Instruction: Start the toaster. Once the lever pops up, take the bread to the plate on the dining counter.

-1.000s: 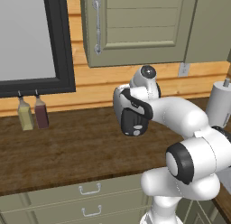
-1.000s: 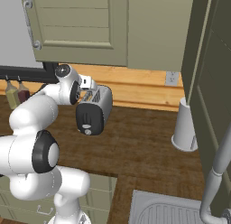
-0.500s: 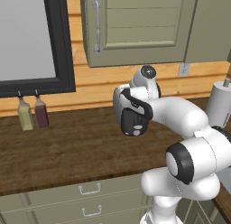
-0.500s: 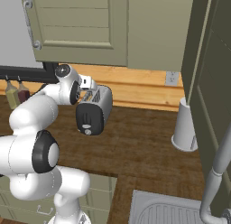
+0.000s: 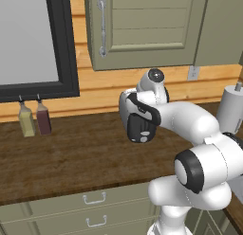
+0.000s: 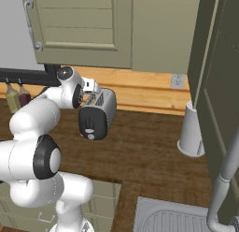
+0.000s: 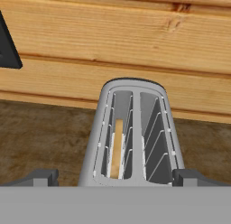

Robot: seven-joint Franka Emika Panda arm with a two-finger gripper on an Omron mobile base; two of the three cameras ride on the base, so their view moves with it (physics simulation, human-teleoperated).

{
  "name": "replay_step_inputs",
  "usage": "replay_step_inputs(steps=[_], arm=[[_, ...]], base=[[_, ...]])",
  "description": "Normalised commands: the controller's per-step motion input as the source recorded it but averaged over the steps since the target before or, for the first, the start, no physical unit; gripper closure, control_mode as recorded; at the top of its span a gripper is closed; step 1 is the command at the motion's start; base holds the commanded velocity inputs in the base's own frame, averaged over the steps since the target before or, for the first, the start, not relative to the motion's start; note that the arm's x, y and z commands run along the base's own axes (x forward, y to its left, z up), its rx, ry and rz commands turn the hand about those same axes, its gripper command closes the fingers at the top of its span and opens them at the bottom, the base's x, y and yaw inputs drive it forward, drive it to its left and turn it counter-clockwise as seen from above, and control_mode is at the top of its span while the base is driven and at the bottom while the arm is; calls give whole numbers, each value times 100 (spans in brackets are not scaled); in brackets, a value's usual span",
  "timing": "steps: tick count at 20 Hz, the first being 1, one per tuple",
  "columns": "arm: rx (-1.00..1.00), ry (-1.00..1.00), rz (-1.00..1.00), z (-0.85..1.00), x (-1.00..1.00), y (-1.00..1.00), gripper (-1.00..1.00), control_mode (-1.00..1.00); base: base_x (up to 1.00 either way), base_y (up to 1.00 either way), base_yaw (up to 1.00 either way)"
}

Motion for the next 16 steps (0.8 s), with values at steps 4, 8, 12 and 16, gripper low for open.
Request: replay_step_inputs(steps=[4,8,12,16], arm=[[0,0,0,0,0,0,-100,-100],[0,0,0,0,0,0,-100,-100],[0,0,0,0,0,0,-100,-100],[0,0,0,0,0,0,-100,-100]], base=[[0,0,0],[0,0,0],[0,0,0],[0,0,0]])
